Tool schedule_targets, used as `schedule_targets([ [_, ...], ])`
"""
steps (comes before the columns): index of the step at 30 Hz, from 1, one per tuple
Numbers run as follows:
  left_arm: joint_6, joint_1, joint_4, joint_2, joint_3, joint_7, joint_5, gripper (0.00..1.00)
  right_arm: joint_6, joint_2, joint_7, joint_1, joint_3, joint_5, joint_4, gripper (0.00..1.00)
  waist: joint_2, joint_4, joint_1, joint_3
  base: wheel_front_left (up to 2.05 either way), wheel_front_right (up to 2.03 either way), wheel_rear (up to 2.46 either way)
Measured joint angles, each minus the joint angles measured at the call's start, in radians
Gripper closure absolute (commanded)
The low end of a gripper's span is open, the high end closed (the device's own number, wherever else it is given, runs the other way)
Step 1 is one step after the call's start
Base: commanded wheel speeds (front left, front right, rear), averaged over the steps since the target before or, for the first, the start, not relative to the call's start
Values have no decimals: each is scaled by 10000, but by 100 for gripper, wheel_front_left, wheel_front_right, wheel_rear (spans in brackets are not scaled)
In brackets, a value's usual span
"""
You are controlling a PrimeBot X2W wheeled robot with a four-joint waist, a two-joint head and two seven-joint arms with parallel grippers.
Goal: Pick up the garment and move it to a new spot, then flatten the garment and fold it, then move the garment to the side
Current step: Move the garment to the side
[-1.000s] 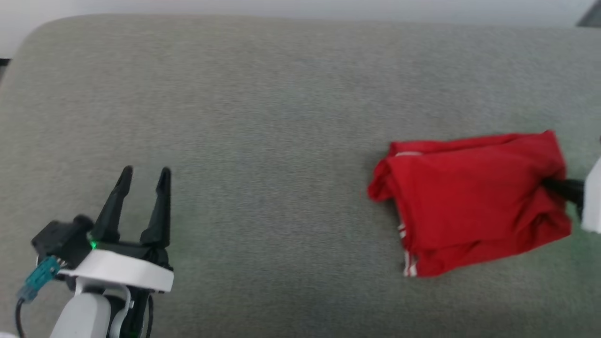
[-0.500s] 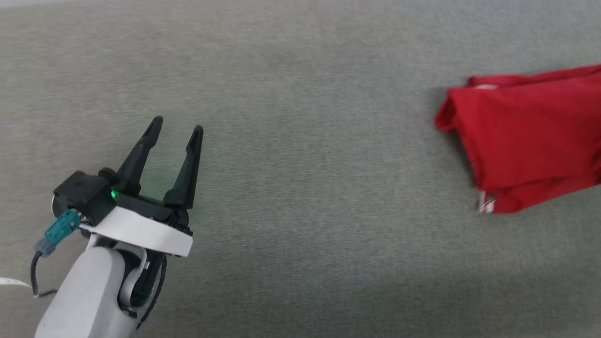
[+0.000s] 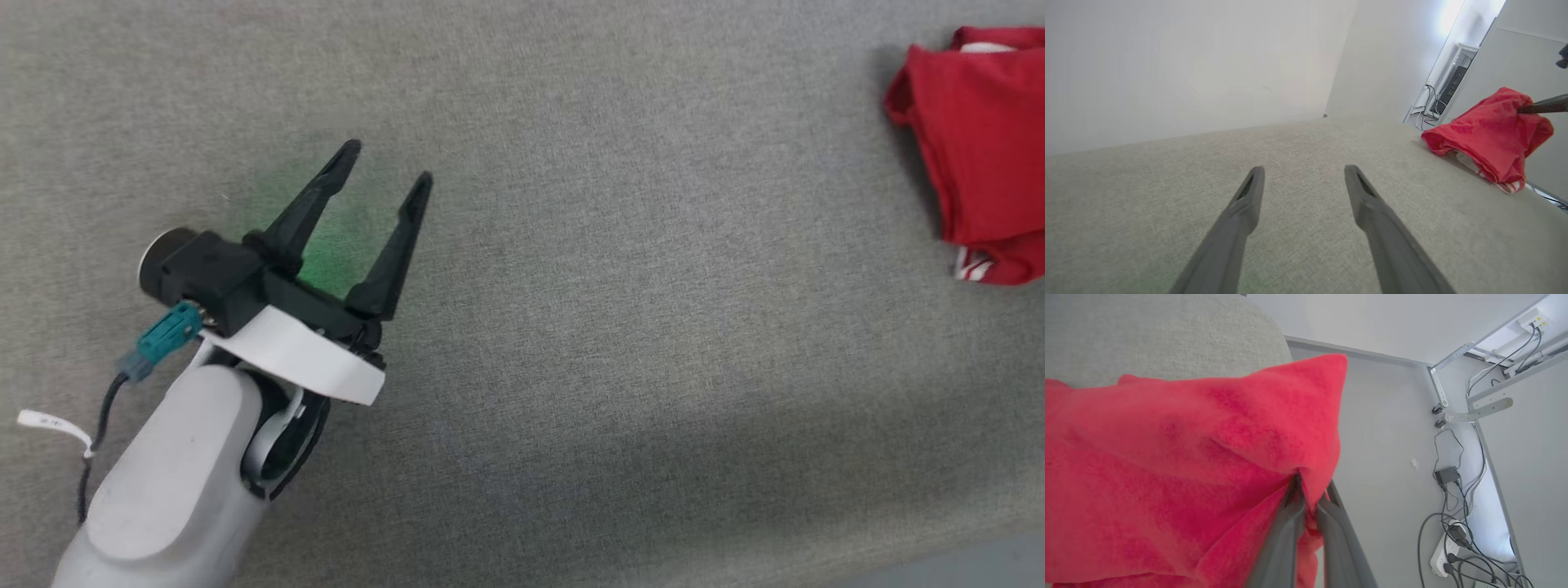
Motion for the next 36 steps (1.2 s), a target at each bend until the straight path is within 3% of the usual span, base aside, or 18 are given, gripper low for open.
schedule_targets([
  [9, 0, -963, 211, 104, -918, 0, -226, 0, 0, 359, -1469, -1060, 606, -1659, 1593, 100, 0, 48, 0, 623, 0, 0, 0],
  [14, 0, -1145, 305, 144, -1068, 0, -295, 0, 0, 1137, -1958, -1615, 667, -2192, 2709, 100, 0, 179, 0, 751, 0, 0, 0],
  [16, 0, -1147, 347, 182, -1030, 0, -311, 0, 0, 1200, -2155, -1825, 650, -2391, 3045, 61, 0, 227, 0, 734, 0, 0, 0],
  [17, 0, -1147, 359, 192, -986, 0, -313, 0, 0, 1225, -2265, -1906, 604, -2395, 3168, 26, 0, 248, 0, 710, 0, 0, 0],
  [18, 0, -1144, 368, 182, -905, 0, -313, 0, 0, 1264, -2276, -1984, 610, -2429, 3306, 0, 0, 264, 0, 671, 0, 0, 0],
  [27, 0, -189, 374, 240, 395, 0, -192, 0, 0, 1231, -2836, -2218, 692, -2240, 3754, 0, 0, 462, 0, -151, 0, 0, 0],
  [36, 0, 1088, 345, -63, 1515, 0, -61, 0, 0, 1463, -3490, -1830, 989, -1524, 3216, 0, 0, 838, 0, -1123, 0, 0, 0],
])
